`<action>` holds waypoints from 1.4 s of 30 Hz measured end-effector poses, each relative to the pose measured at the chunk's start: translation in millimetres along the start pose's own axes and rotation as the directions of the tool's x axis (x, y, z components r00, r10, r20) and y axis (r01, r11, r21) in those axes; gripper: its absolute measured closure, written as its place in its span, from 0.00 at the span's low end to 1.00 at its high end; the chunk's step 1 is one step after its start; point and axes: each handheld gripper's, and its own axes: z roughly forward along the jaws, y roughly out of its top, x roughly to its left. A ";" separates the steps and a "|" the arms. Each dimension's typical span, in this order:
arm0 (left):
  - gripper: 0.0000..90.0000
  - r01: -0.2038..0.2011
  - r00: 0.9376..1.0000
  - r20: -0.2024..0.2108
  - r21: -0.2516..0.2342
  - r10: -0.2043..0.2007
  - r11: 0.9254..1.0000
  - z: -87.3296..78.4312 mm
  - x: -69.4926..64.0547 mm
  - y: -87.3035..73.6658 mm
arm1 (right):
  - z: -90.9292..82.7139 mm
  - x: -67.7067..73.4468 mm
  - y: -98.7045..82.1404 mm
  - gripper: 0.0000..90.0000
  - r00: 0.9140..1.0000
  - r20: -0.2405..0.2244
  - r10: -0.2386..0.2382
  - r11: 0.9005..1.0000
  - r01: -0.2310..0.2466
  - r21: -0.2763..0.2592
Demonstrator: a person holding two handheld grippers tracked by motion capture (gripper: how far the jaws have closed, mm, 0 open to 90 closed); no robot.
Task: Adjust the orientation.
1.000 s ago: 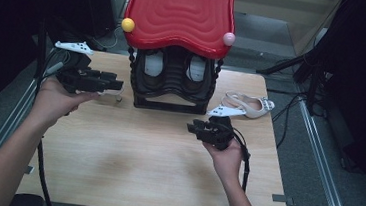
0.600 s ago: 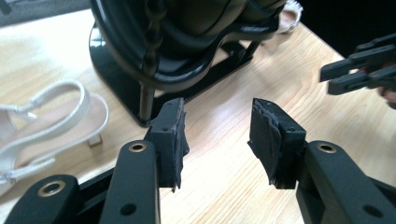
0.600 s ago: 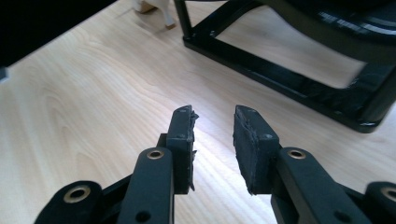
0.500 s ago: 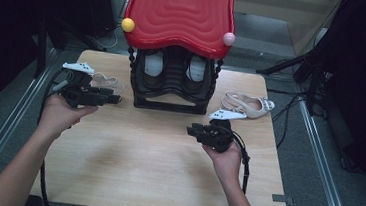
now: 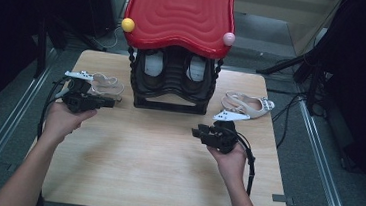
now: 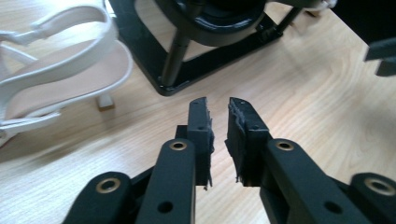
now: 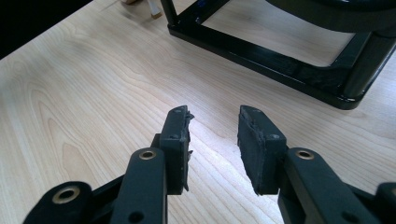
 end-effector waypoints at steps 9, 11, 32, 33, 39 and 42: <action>1.00 0.032 0.997 -0.065 0.006 -0.032 0.999 8.8 26.1 5.1 | -1.6 0.4 -5.5 0.71 1.000 0.016 0.016 1.000 -0.016 -0.006; 1.00 0.046 0.996 -0.072 0.001 -0.046 0.999 10.7 34.6 8.2 | -2.2 0.2 -6.9 0.70 0.999 0.018 0.028 1.000 -0.028 -0.008; 1.00 0.081 0.978 -0.189 -0.030 -0.085 0.996 16.8 68.9 49.7 | -9.7 -2.6 -12.9 0.69 0.998 0.051 0.036 0.999 -0.036 -0.010; 1.00 0.081 0.977 -0.198 -0.023 -0.084 0.996 19.1 71.0 49.2 | -9.8 -2.5 -13.0 0.69 0.998 0.052 0.036 0.999 -0.036 -0.010; 1.00 0.110 0.973 -0.204 -0.009 -0.109 0.994 34.6 79.5 38.4 | -10.0 -2.6 -13.5 0.68 0.998 0.053 0.038 0.999 -0.038 -0.004; 1.00 0.117 0.972 -0.206 -0.013 -0.117 0.993 39.0 81.6 32.6 | -9.6 -2.6 -13.8 0.68 0.998 0.052 0.040 0.999 -0.040 0.000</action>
